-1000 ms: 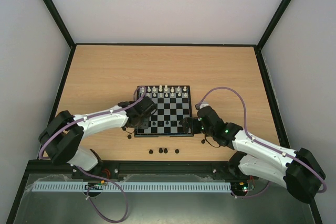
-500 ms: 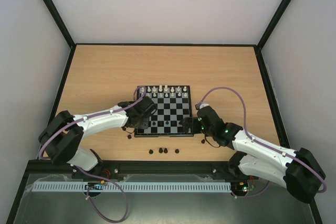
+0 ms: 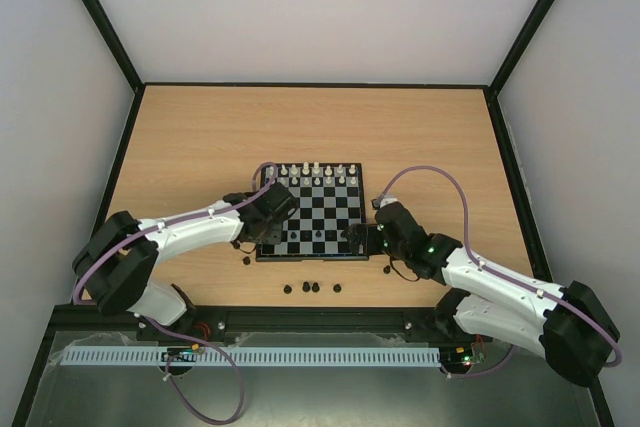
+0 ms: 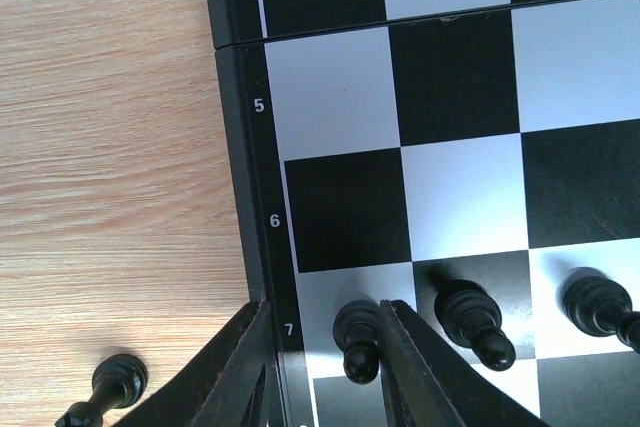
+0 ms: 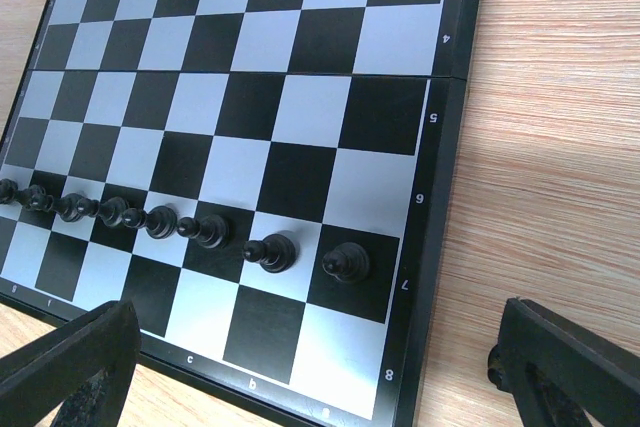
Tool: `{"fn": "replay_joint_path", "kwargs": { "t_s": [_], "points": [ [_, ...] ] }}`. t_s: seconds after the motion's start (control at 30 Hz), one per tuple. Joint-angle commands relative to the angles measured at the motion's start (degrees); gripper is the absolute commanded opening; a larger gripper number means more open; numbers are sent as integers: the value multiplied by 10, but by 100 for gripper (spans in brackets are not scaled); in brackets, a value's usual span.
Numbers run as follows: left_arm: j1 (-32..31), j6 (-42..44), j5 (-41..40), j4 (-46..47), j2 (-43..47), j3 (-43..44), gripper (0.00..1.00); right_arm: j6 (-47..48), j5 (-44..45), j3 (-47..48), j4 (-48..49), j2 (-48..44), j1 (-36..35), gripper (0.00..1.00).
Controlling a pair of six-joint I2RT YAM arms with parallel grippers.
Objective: Set up the chess pieces on the board
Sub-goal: Place the chess piece on the chessboard.
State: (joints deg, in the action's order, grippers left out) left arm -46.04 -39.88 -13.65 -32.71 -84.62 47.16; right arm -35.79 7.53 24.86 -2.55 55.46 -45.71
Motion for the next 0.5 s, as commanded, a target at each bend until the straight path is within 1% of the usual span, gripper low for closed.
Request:
{"fn": "replay_joint_path", "kwargs": {
  "t_s": [0.0,0.17,0.33,0.47],
  "points": [
    [3,3,0,-14,21,-1,33,5,1,-6,3,3,1,99],
    [-2,7,10,-25,53,27,34,5,1,-7,4,6,1,98],
    [-3,15,-5,-45,108,53,43,6,5,-5,7,14,1,99],
    [-3,35,0,-43,154,55,48,5,11,-4,8,23,1,99]
  ]
}}
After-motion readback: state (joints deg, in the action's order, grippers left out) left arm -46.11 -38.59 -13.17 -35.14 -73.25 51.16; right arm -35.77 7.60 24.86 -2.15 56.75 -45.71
